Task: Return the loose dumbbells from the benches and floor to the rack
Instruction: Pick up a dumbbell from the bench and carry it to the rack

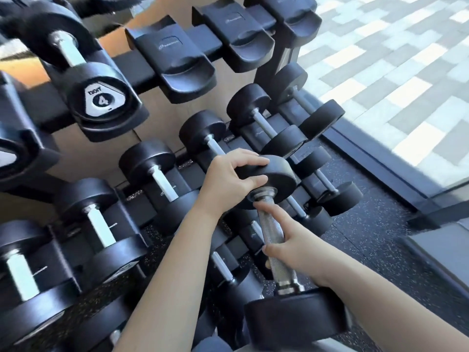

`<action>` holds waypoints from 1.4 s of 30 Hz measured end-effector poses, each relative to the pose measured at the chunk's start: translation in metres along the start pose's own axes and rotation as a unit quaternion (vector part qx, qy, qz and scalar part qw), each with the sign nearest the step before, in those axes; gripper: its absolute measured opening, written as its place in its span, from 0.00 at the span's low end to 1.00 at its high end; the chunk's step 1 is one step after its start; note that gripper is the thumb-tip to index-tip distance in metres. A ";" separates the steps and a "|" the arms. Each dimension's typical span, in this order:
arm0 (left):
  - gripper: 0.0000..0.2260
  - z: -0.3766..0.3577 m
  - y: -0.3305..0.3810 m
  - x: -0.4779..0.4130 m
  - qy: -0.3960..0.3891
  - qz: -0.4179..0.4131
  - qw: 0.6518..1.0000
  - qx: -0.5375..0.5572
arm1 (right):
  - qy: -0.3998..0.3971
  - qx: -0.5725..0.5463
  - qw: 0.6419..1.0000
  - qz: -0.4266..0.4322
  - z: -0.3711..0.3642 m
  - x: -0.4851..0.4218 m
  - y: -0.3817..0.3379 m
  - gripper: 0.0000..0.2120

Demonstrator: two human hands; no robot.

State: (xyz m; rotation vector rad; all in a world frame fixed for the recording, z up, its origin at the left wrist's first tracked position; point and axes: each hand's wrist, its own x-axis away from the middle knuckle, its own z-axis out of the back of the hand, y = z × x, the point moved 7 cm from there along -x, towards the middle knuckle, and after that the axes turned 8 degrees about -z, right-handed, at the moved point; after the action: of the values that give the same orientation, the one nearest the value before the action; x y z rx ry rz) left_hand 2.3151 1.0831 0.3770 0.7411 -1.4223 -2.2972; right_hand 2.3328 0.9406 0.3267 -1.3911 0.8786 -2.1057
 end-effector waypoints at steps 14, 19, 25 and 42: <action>0.14 0.074 -0.033 0.029 -0.003 0.011 0.999 -0.030 | -0.025 -0.005 1.000 -0.014 -0.078 -0.018 -0.033 0.32; 0.14 0.084 -0.039 0.033 -0.022 -0.007 0.999 -0.024 | -0.020 -0.048 0.998 -0.023 -0.098 -0.018 -0.037 0.32; 0.14 0.074 -0.035 0.031 -0.047 -0.012 0.999 -0.001 | 0.011 -0.052 0.998 -0.018 -0.096 -0.013 -0.031 0.33; 0.12 -0.040 0.000 -0.072 -0.009 -0.013 0.999 -0.046 | 0.001 -0.035 0.999 0.025 0.065 -0.042 -0.005 0.33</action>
State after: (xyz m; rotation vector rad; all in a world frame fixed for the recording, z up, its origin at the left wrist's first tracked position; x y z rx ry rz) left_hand 2.3970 1.0925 0.3809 0.7166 -1.3115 -2.3779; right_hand 2.4091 0.9563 0.3225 -1.3880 0.9859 -2.0565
